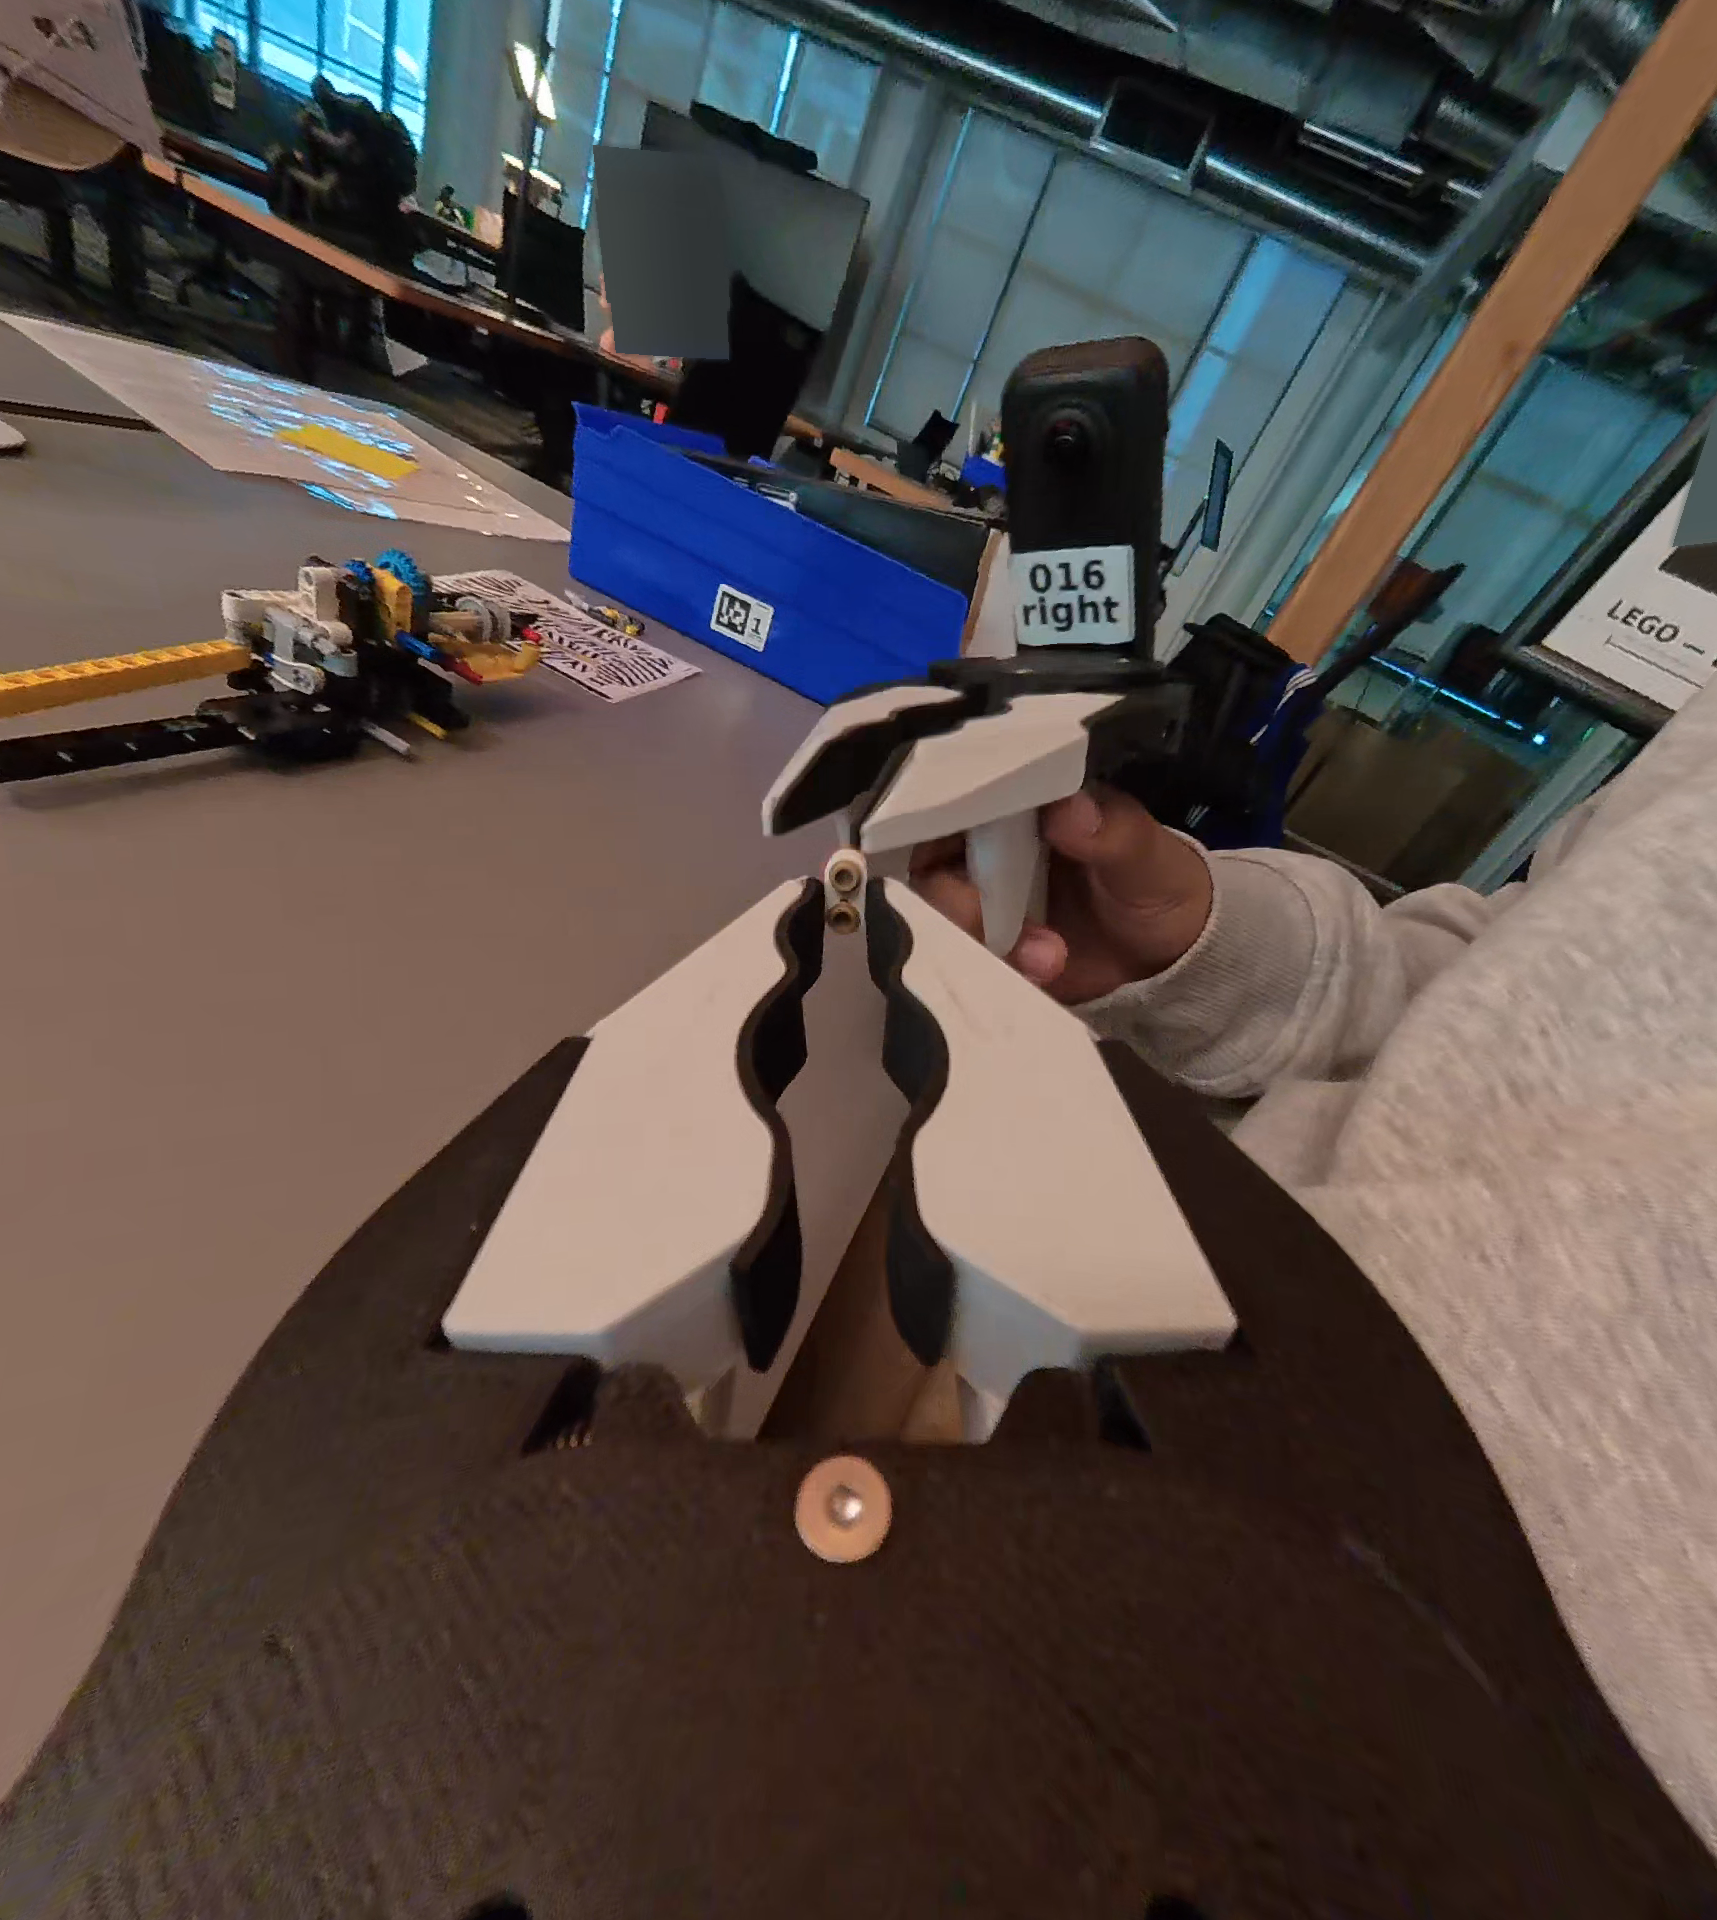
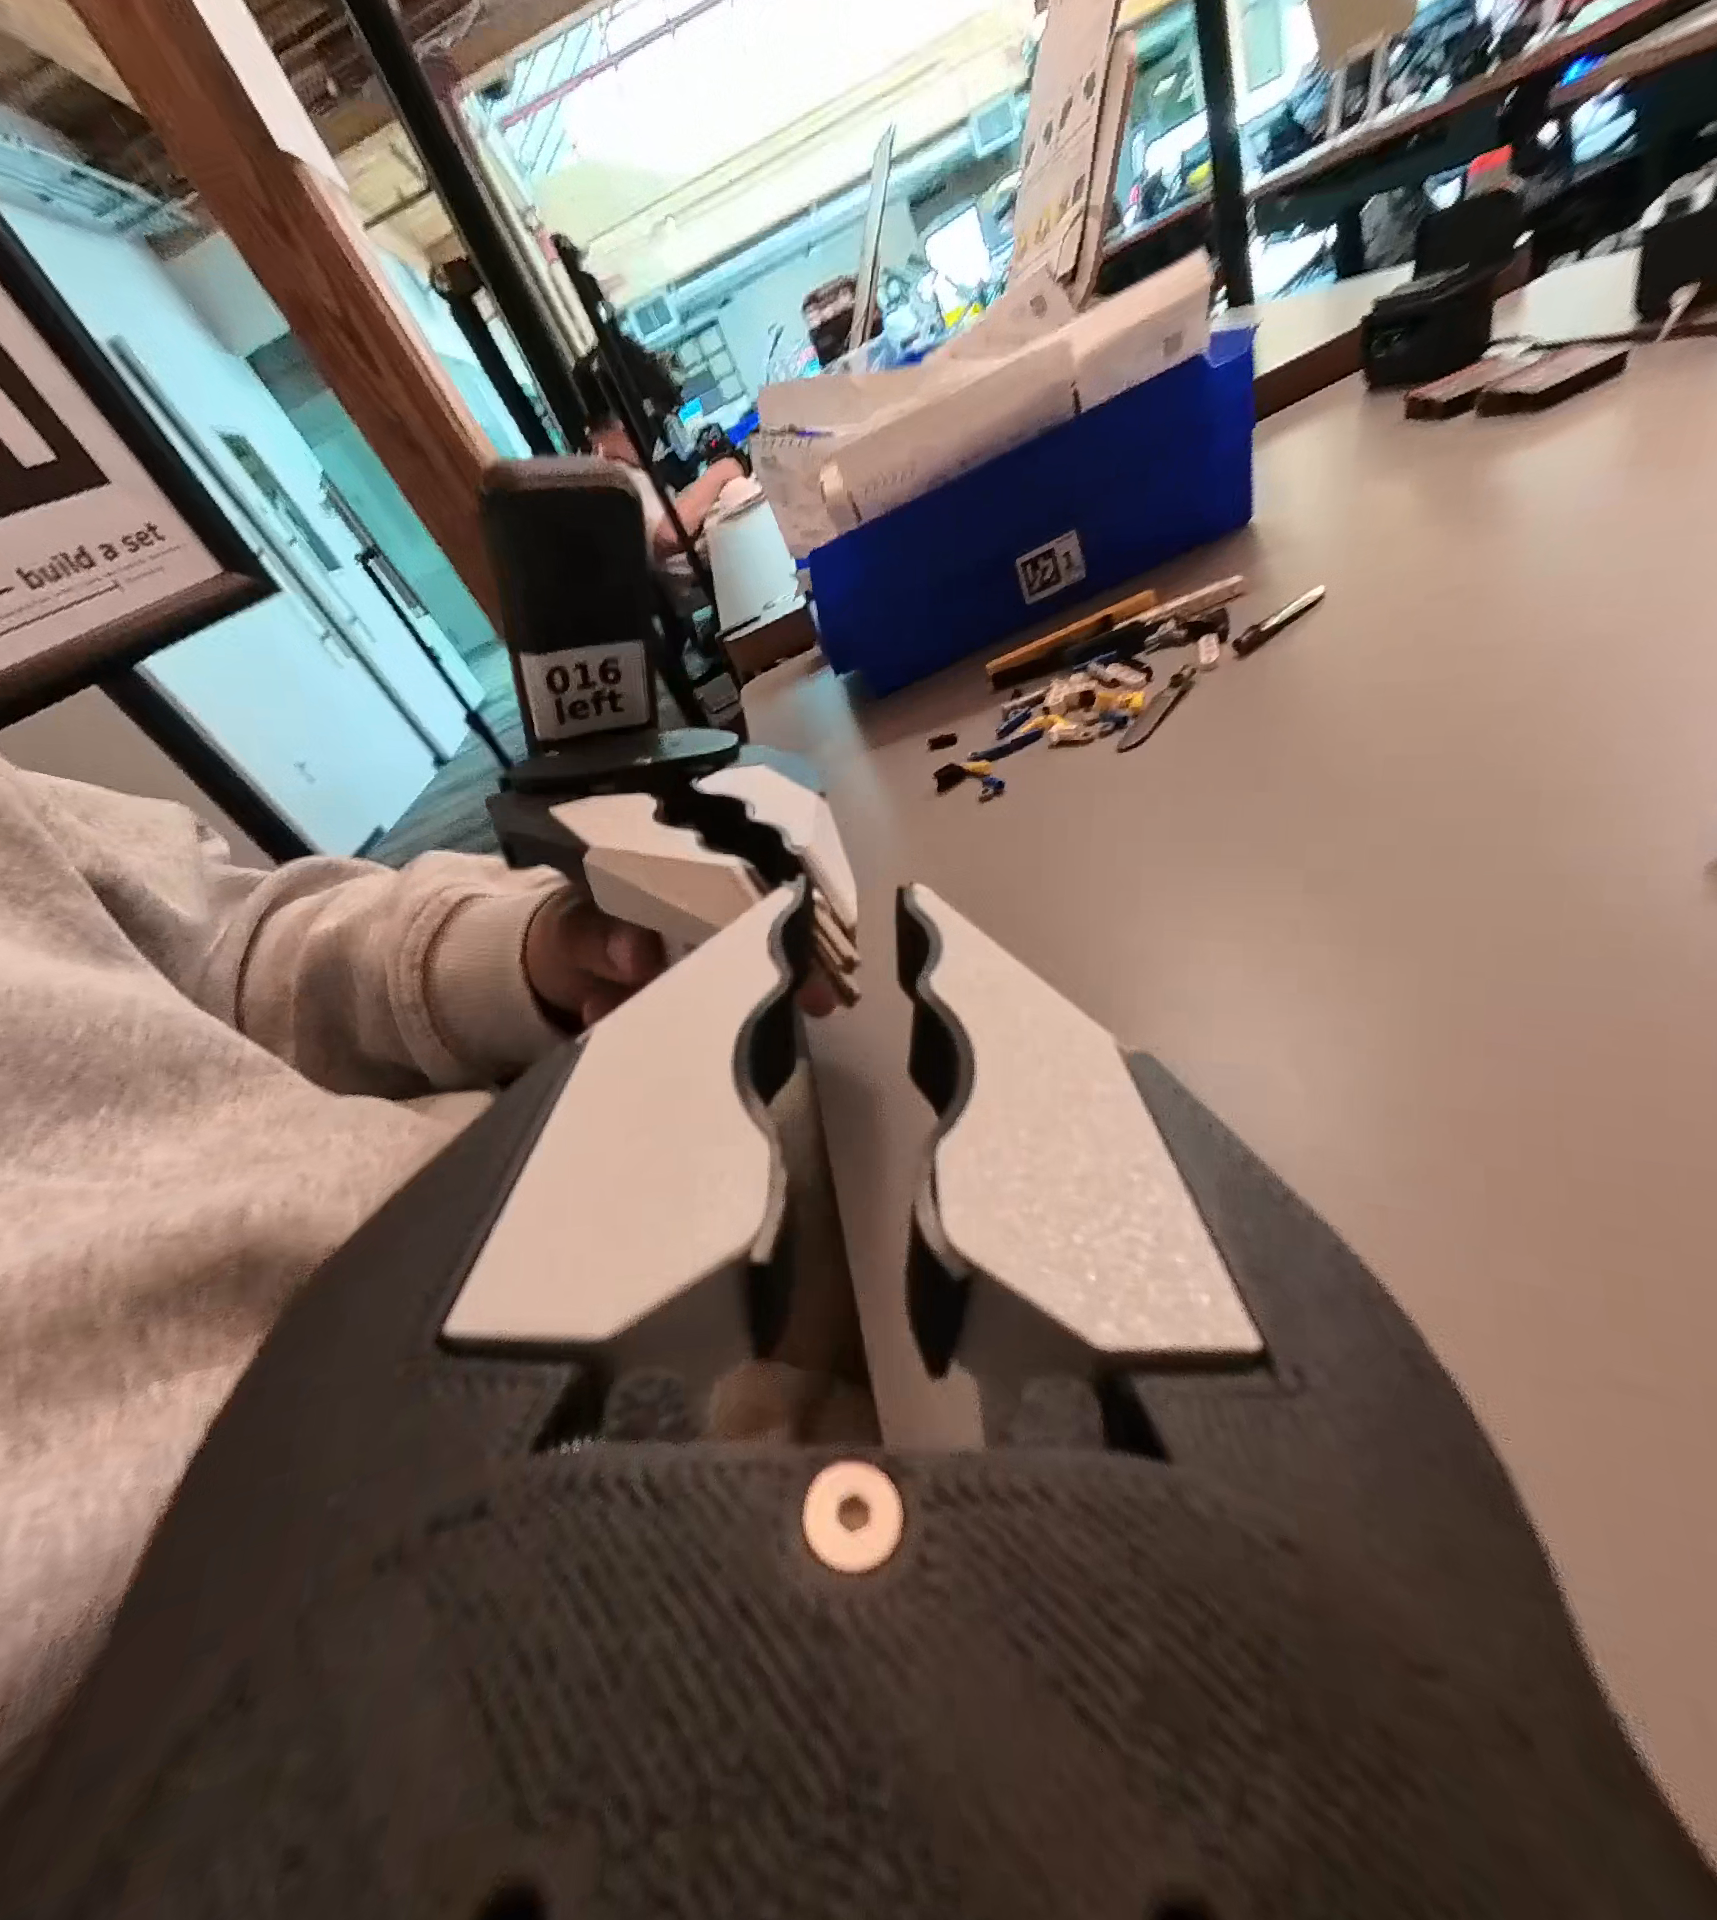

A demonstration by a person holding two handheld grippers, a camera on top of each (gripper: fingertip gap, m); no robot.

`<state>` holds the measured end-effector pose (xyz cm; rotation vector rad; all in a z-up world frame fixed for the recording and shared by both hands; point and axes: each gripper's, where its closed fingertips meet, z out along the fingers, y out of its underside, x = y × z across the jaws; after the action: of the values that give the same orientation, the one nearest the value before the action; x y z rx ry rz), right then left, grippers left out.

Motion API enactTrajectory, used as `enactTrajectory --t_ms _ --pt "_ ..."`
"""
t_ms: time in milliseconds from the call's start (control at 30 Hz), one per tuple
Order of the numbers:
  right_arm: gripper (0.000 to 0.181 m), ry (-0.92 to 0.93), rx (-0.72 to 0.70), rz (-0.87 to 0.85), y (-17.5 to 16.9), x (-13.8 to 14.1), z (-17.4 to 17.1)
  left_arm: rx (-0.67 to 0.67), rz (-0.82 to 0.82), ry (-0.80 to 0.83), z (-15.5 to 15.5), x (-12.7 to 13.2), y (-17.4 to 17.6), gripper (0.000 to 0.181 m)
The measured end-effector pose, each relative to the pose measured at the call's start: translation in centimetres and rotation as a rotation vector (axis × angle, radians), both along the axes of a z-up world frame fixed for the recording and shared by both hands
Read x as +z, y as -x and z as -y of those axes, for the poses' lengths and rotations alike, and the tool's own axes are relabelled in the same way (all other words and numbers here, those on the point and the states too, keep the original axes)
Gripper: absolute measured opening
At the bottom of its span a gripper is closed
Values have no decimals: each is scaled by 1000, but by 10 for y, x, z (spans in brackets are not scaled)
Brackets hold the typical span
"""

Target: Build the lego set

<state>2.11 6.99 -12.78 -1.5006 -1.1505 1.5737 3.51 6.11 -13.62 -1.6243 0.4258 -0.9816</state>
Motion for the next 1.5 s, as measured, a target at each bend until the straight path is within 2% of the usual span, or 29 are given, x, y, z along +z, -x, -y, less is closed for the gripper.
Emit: enactTrajectory --t_ms 133,467,767,867,967,1033,1100,1167,1333,1500 --pt "4 23 44 2 0 -2 5 10 4 8 -1 0 3 4" --pt "0 23 131 69 5 -15 18 2 134 59 -3 7 16 4" --pt "17 25 80 56 3 -13 5 -29 132 88 -2 2 18 4" --pt "3 9 103 85 6 -19 13 -53 128 95 1 1 12 4" --pt "3 -31 94 109 7 -22 14 -49 128 100 0 0 12 5" --pt "3 -16 75 104 6 -20 10 0 136 107 -5 0 16 26" --pt "3 26 53 73 4 -16 5 -2 136 106 -5 -1 16 33" --pt "3 74 45 35 3 -10 1 -20 133 120 -3 -3 12 31" --pt "3 120 63 9 3 -8 4 -37 162 114 -1 -1 6 7" --pt "3 100 74 15 4 -9 7 -64 163 115 2 1 5 1"
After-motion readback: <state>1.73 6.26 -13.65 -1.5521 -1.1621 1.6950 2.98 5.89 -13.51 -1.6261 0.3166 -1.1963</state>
